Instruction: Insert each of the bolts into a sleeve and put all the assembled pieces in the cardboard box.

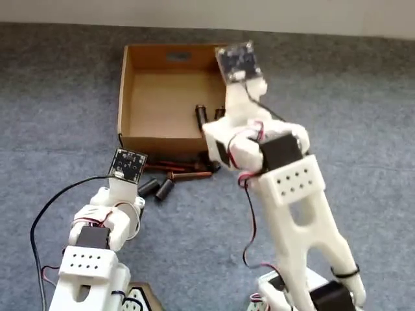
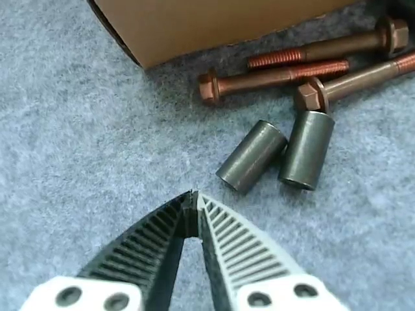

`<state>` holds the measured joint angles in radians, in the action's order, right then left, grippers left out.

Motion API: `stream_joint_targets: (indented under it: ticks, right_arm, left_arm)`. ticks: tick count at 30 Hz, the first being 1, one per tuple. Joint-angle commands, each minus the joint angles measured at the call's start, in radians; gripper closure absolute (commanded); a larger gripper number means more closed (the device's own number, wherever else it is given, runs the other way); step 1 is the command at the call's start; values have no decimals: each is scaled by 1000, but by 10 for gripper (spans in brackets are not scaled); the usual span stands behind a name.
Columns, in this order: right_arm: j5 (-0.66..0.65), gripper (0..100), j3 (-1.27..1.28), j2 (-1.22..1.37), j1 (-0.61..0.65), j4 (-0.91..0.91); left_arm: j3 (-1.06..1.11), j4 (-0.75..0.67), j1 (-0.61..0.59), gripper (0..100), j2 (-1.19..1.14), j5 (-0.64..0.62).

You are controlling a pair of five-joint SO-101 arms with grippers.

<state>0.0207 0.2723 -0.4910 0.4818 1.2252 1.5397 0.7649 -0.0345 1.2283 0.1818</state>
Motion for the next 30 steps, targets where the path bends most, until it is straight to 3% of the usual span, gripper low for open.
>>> stream_joint_targets:
  ticks: [1, 10, 15, 30]
  right_arm:
    - [-94, 900, 271, -91, 8, -166]
    - [-189, 899, 518, -48, 73, -410]
    - [-190, 834, 421, 196, 68, -414]
    - [-190, 844, 157, 555, 18, -470]
  left_arm:
    - [-5, -23, 2, 980, 13, 9]
    - [-5, -23, 2, 980, 13, 9]
    - [-5, -23, 2, 980, 13, 9]
    - [-5, -23, 2, 980, 13, 9]
